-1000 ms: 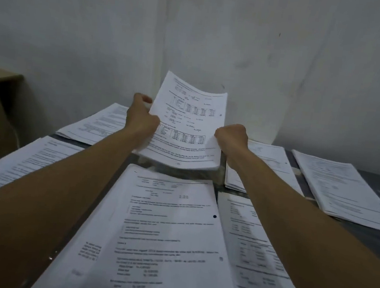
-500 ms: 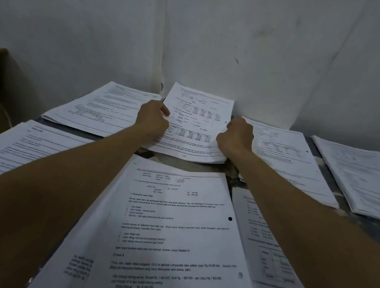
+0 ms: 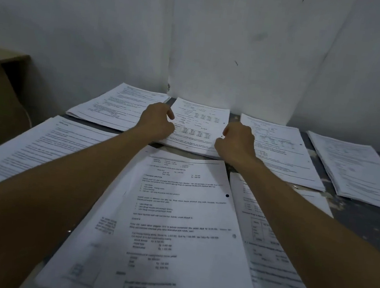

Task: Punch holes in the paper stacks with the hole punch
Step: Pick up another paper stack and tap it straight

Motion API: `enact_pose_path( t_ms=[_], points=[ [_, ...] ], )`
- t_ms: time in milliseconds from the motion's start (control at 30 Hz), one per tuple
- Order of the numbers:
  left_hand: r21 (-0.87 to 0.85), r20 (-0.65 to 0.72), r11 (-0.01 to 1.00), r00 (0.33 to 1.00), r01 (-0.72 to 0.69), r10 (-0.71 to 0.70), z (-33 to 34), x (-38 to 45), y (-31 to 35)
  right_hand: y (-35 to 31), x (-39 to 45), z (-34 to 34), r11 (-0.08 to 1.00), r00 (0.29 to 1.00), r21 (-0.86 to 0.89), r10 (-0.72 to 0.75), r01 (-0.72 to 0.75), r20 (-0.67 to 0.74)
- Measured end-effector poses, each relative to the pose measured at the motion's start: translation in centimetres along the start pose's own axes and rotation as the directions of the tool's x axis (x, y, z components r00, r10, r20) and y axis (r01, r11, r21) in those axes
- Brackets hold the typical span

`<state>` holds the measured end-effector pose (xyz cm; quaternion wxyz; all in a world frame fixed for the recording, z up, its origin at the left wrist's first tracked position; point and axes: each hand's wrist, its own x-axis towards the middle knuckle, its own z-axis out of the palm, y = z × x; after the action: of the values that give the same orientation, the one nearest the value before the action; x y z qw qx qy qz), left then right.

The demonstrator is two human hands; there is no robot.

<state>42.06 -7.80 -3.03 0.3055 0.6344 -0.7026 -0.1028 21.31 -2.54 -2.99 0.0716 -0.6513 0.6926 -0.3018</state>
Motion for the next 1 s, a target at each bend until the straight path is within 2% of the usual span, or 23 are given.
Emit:
enact_pose_path(
  t_ms=[200,300,400,600,733,833,1000],
  points=[
    [0.001,-0.016,0.999,0.999,-0.052,0.052,-3.0,-5.1,0.2,0.4,-4.7,-2.2,1.0,1.0,0.021,0.017,-0.017,0.009],
    [0.021,-0.029,0.999,0.999,-0.026,0.026,-4.3,-7.7,0.3,0.6,-7.2,-3.4,1.0,1.0,0.008,0.01,-0.01,-0.001],
    [0.051,-0.016,0.998,1.0,0.025,-0.024,-5.1,-10.1,0.3,0.8,-9.4,-4.1,0.997,0.995,0.012,0.078,-0.078,0.06],
    [0.256,0.1,0.963,0.989,0.083,-0.111,-6.5,-14.4,-0.6,0.1,-12.9,-5.3,0.989,0.973,-0.056,0.146,-0.139,0.177],
    [0.3,0.185,0.949,0.969,0.101,-0.162,-6.7,-15.9,-1.0,-1.6,-14.1,-5.9,0.98,0.95,0.037,0.18,-0.195,0.254],
    [0.282,0.205,0.952,0.962,0.121,-0.183,-6.9,-15.9,-1.1,-2.6,-14.4,-6.0,0.942,0.908,0.154,0.232,-0.299,0.349],
    [0.287,0.235,0.951,0.954,0.113,-0.184,-7.2,-16.0,-1.4,-3.0,-14.5,-5.8,0.916,0.879,0.188,0.256,-0.353,0.403]
  ],
)
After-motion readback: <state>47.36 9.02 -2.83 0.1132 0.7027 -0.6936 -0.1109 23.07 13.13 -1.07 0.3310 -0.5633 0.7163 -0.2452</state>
